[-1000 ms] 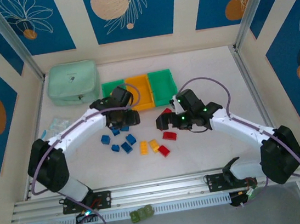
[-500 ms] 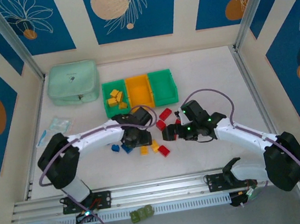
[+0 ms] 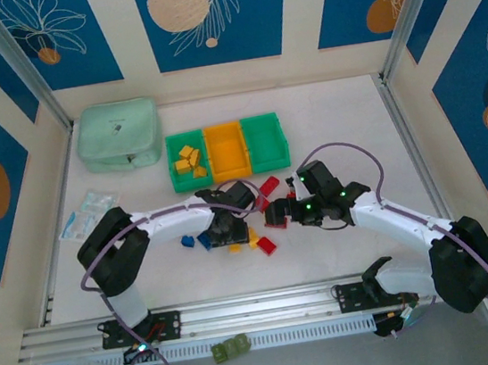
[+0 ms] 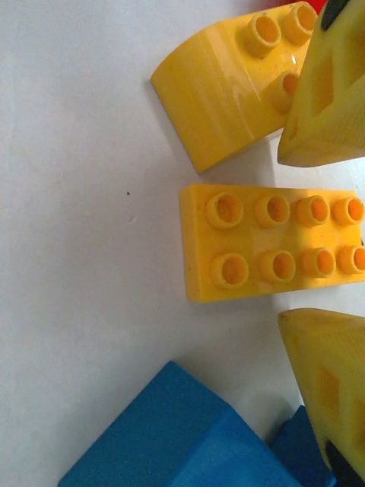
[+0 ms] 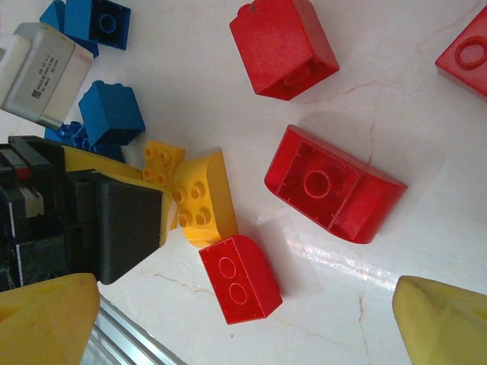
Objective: Sort the legos into containers by color
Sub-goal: Pick up the lego from the middle-left of the table, then place the lego in the container.
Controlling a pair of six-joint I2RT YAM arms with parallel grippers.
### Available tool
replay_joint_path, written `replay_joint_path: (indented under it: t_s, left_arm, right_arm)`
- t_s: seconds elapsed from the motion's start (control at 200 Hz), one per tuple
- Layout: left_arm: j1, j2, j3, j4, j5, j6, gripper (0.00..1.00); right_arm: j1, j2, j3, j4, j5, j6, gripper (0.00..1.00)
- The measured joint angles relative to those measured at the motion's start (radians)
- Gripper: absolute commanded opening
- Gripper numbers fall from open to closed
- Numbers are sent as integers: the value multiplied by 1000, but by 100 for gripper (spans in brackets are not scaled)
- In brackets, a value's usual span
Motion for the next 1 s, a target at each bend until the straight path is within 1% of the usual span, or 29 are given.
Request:
replay_joint_path:
  t_s: [0.245, 0.35, 0.45, 0.65, 0.795, 0.915, 1.0]
  left_arm:
    - [-2, 15, 0, 3, -17, -7, 39]
    - [-2, 19, 0, 2, -26, -8, 34]
    - [-3, 15, 0, 1, -29, -11, 31]
    - [-4, -3, 0, -14, -56, -10, 30]
    - [-2, -60, 10, -48, -89, -2, 30]
    - [19, -107, 62, -95, -122, 32, 30]
    - [60, -134, 118, -122, -151, 74, 30]
  right_arm:
    - [-10, 0, 0, 3, -3, 0, 99]
    - [-13, 0, 0, 5, -6, 0, 99]
    - [-14, 0, 0, 7, -7, -3, 99]
    - [-18, 0, 13, -5, -13, -19, 99]
    - [-18, 0, 51, -27, -13, -45, 99]
    - [-17, 1, 95, -48, -13, -64, 99]
    - [-17, 1, 130, -55, -13, -71, 99]
